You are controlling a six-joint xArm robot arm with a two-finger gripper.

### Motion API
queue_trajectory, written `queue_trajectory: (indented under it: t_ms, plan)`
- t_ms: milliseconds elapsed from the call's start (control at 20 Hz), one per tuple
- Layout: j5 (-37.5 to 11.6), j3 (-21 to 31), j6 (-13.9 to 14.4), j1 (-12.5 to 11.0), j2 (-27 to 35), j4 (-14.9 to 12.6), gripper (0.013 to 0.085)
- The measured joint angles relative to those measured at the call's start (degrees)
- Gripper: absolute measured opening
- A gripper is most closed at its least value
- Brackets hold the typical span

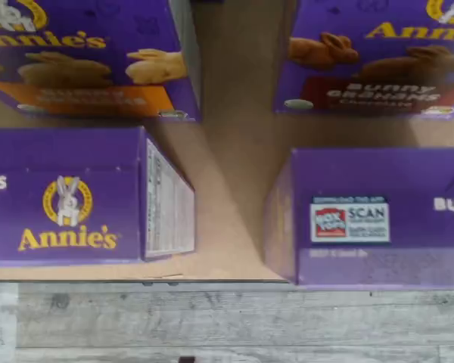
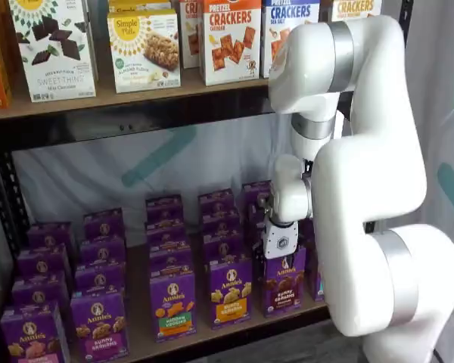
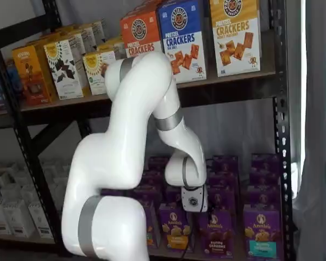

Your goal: Pick up the purple box with a brown patch in the center, on the bottom shelf, the fifth box from the left

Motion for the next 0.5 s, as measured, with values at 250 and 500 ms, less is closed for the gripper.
queue_trajectory:
  t_ms: [250, 500]
  plan:
    - [-0.2, 2.0, 4.4, -1.0, -1.8, -5.5, 0.085]
    - [-0.9, 4.8, 3.3, -0.6, -4.1, -4.0, 0.085]
